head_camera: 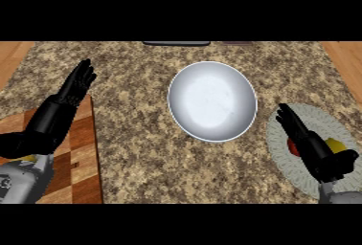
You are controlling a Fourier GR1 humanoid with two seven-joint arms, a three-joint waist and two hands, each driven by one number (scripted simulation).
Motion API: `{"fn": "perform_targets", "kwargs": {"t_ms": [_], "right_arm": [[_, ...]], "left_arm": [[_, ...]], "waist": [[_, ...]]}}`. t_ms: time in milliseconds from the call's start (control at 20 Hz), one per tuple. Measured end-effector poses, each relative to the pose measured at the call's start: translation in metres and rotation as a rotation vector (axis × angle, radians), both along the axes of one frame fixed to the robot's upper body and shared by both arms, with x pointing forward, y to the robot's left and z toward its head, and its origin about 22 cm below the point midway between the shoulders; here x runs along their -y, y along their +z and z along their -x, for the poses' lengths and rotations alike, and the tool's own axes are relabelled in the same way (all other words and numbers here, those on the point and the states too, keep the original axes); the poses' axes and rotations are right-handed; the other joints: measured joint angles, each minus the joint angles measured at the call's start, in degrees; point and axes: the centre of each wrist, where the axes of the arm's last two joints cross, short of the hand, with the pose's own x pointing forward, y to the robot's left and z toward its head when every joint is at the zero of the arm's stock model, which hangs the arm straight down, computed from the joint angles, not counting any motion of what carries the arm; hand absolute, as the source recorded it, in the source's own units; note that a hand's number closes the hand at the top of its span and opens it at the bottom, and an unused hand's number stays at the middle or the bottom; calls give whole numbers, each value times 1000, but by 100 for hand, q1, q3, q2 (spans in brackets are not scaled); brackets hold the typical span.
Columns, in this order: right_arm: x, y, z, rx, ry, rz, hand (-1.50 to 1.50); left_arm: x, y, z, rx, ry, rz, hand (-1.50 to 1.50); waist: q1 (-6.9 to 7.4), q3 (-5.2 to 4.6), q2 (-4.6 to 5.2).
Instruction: Pick the bell pepper from the placemat and place it in the bowl
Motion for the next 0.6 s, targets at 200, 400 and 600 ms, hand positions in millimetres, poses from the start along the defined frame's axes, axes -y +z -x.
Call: {"fn": "perform_targets", "kwargs": {"t_ms": [200,400,600], "right_arm": [[-20,28,-23,97,34,-42,-150],[-18,61,-45,239,-30,112,-150],[-29,57,-42,403,-262,249,-150]], "left_arm": [[-14,3,-3,18,103,40,0],[-39,0,-5,7,242,81,0],[-52,-4,-6,-13,322,120,0]], "waist": [[73,129,93],[126,132,103],[49,167,116]]}}
